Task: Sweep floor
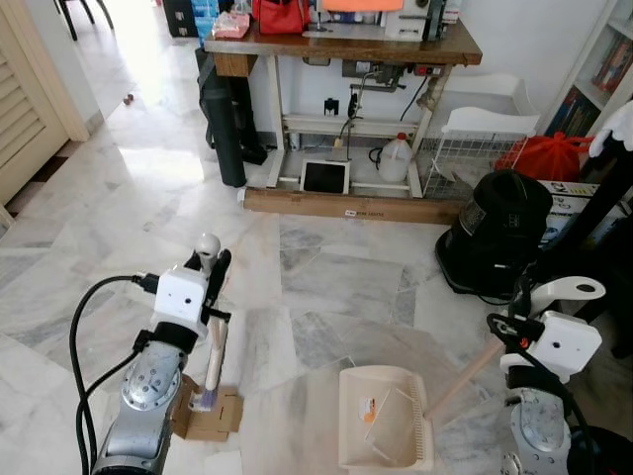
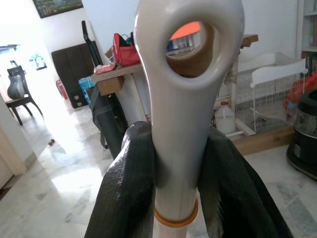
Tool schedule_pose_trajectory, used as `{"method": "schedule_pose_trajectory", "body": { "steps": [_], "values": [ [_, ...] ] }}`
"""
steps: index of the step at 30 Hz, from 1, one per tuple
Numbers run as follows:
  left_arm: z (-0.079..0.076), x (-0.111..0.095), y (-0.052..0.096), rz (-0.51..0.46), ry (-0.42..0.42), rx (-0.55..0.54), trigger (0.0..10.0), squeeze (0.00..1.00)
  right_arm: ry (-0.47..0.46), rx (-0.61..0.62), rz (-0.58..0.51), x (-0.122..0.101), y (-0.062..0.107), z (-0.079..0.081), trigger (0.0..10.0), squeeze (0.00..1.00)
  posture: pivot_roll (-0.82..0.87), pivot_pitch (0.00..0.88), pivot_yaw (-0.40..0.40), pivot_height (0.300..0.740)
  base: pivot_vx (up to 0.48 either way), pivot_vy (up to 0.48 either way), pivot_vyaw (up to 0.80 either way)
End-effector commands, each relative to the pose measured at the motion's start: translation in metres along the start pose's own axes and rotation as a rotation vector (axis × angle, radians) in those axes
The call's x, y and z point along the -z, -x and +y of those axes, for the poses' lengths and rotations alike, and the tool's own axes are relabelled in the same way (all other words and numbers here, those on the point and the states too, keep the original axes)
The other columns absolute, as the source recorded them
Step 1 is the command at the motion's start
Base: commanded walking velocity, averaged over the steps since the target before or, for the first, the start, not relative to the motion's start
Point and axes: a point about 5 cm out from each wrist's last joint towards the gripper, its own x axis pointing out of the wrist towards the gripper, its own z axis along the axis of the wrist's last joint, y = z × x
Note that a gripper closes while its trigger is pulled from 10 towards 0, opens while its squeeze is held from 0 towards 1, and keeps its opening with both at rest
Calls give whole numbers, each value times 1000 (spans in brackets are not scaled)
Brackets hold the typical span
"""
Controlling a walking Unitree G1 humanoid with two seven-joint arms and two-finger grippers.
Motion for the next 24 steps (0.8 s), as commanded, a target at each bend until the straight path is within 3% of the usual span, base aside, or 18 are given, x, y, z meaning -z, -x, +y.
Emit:
{"method": "schedule_pose_trajectory", "body": {
  "steps": [1, 20, 24],
  "values": [
    [2, -11, -2, -43, -8, -9, 10000, 0, -18, -4, -53, -12, -5, 4, 10000, 0, 105, 40, -51, 740, 0, 0, 0],
    [2, -9, 2, -4, 15, -39, 10000, 0, 1, -19, -30, -11, -2, 7, 10000, 0, 99, 33, -43, 740, 0, 0, 0],
    [2, -9, 2, -1, 14, -34, 10000, 0, -1, -26, -28, -11, -2, 8, 10000, 0, 103, 24, -44, 740, 0, 0, 769]
  ]
}}
